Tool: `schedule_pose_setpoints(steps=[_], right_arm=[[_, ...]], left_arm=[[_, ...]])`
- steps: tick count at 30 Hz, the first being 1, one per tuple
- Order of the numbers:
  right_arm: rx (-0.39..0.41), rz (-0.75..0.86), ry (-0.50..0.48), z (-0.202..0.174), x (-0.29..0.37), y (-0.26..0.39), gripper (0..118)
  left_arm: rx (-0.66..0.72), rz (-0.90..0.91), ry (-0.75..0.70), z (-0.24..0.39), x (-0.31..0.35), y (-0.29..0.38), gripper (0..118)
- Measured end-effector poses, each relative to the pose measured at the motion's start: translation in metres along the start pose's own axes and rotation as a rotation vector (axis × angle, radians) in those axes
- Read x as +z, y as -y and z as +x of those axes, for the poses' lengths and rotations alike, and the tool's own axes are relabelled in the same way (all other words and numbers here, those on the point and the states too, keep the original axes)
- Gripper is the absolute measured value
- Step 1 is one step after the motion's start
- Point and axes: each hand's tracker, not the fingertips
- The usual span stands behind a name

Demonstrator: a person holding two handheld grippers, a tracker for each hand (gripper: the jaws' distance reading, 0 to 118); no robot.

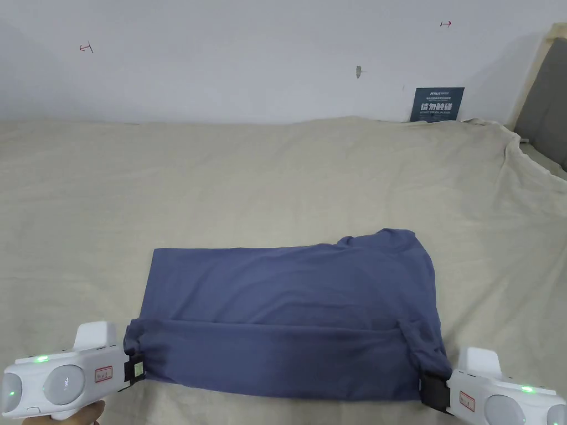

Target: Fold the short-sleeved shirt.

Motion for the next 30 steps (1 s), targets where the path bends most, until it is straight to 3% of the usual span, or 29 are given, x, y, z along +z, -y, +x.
schedule_pose_setpoints(steps=[3,4,13,18,21,30], right_arm=[[0.034,0.005,-0.008,-0.002,0.003,0.002,11],[0.046,0.019,-0.026,-0.003,0.006,0.003,8],[0.041,0.102,-0.066,-0.004,0.062,0.008,6],[-0.045,0.108,-0.118,0.015,0.090,0.028,6],[-0.057,0.100,-0.125,0.020,0.103,0.048,6],[-0.076,0.004,-0.074,0.036,0.065,0.088,7]], left_arm=[[0.011,-0.011,0.002,-0.002,-0.002,0.002,9],[0.016,-0.015,0.003,-0.005,-0.003,0.004,9],[0.059,-0.022,0.021,-0.018,0.004,0.021,9],[0.075,-0.027,0.029,-0.028,0.022,0.044,9],[0.070,-0.042,0.032,-0.028,0.034,0.065,9],[0.047,-0.100,0.005,-0.027,0.019,0.107,9]])
